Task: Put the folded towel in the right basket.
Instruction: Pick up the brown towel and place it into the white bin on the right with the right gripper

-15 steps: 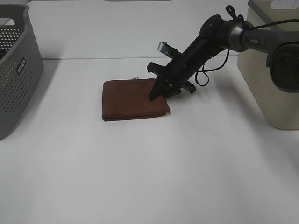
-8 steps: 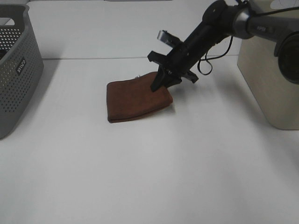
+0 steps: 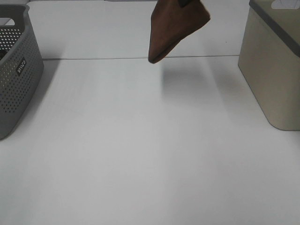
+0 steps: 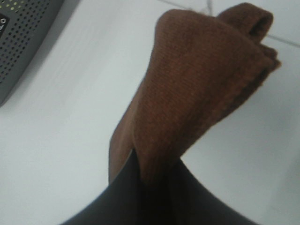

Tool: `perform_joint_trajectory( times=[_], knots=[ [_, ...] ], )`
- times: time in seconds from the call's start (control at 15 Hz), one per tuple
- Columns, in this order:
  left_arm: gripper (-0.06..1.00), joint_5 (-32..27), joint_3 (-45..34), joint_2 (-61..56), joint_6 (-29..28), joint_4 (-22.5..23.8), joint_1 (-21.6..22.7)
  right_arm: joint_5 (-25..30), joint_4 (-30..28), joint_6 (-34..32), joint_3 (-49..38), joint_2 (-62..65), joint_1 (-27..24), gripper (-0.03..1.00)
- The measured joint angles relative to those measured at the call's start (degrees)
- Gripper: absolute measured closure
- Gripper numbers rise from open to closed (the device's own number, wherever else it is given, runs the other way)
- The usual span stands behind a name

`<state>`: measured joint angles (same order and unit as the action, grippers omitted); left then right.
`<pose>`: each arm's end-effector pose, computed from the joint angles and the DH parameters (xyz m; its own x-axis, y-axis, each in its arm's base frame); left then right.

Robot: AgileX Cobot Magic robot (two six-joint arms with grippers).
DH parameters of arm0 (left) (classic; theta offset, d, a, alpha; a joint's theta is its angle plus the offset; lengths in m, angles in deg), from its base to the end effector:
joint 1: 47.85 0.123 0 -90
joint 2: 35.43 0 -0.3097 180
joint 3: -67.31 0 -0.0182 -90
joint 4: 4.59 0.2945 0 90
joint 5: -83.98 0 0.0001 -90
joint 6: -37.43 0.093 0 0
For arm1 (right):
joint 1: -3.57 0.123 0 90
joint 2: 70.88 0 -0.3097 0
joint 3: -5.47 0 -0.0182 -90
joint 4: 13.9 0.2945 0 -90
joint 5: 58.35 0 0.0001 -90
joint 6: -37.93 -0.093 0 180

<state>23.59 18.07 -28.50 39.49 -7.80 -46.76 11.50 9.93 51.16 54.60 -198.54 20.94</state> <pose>0.0102 -0.0043 0.2979 -0.4462 -0.0002 -0.8949 0.0282 0.9995 -0.0144 0.4871 0.1893 0.3726 -0.7570 -0.3142 -0.5730 -0.5373 0.7983 0.2720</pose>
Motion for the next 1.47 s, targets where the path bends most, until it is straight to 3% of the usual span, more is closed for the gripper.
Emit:
perform_joint_trajectory(
  times=[0.2, 0.47, 0.8, 0.93, 1.33, 1.47],
  knots=[
    [-0.03, 0.00, 0.00, 0.00, 0.00, 0.00, 0.00, 0.17, -8.94, -3.84, 0.06, 6.13, -1.32, 0.88],
    [-0.03, 0.00, 0.00, 0.00, 0.00, 0.00, 0.00, 0.17, -10.20, -4.93, -0.74, 10.71, -8.37, 0.88],
    [-0.03, 0.00, 0.00, 0.00, 0.00, 0.00, 0.00, 0.17, -10.89, -4.93, -10.49, 17.42, -22.57, 0.88],
    [-0.03, 0.00, 0.00, 0.00, 0.00, 0.00, 0.00, 0.11, -12.32, -4.93, -14.09, 17.25, -25.67, 0.88],
    [-0.03, 0.00, 0.00, 0.00, 0.00, 0.00, 0.00, -2.81, -19.25, -7.05, -15.07, 10.20, -25.78, 0.88],
    [-0.03, 0.00, 0.00, 0.00, 0.00, 0.00, 0.00, -3.32, -20.05, -8.82, -15.13, 6.99, -25.78, 0.80]
  ],
)
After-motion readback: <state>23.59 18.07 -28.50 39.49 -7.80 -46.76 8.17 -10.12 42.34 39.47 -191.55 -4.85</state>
